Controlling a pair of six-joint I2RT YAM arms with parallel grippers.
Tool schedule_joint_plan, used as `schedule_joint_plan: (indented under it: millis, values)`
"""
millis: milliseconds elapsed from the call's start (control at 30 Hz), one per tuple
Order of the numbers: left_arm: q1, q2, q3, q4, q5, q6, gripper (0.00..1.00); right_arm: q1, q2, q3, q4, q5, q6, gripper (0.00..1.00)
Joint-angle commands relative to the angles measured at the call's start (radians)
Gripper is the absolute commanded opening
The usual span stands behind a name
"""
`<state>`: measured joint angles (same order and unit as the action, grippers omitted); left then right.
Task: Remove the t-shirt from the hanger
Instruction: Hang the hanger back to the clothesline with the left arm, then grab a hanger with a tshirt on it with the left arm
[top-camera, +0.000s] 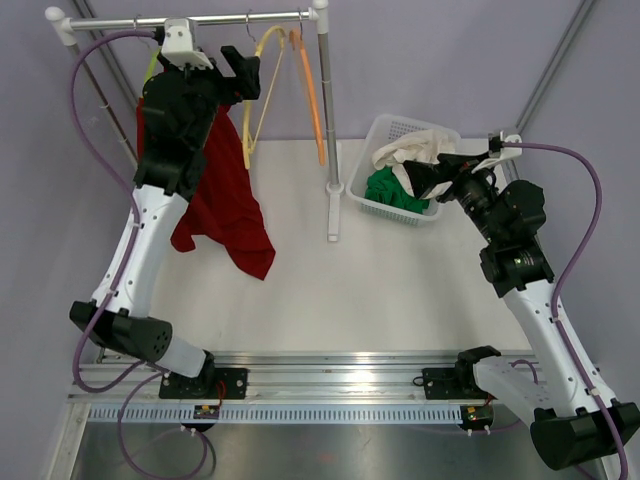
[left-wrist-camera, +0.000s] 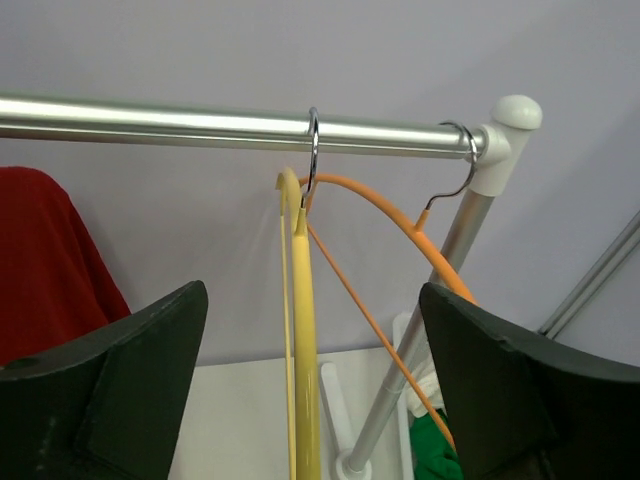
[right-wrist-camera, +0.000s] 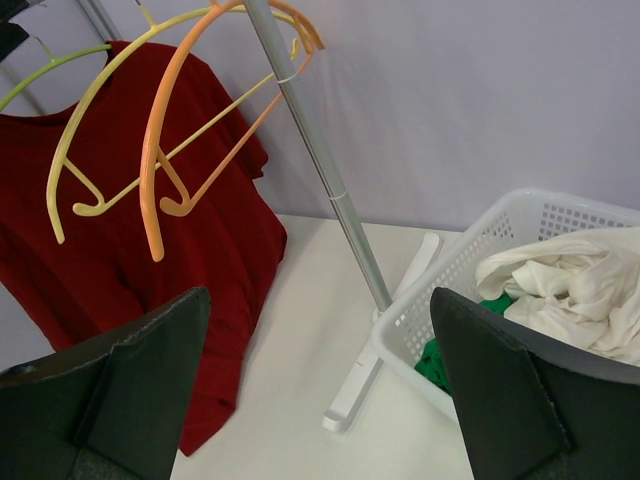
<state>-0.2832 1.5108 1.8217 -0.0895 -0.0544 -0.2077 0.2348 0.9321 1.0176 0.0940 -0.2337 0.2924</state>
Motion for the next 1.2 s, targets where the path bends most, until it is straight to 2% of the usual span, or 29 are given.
schedule_joint_plan:
  millis: [0,300,467,800,1167]
  values:
    - [-0.004,-0.089,-0.027,0.018,0.011,0.016,0.98,0.003,0.004,-0.011,0.056,-0.047,0.013,0.99]
    - [-0.002,-0.222,-0.143,-0.032,-0.102,0.089,0.99,0.003,-0.007,-0.051,0.079,-0.084,0.017,1.0]
    - [0.001,-0.235,-0.121,-0.094,-0.151,0.126,0.99,0.003,-0.016,-0.08,0.124,-0.098,0.037,1.0]
    - [0.041,-0.173,-0.013,-0.237,-0.308,0.163,0.99,0.003,0.008,-0.07,0.144,-0.111,0.039,1.0]
    - [0.22,-0.016,0.126,-0.335,-0.268,0.126,0.99,0.003,0.024,-0.062,0.142,-0.136,0.042,0.99]
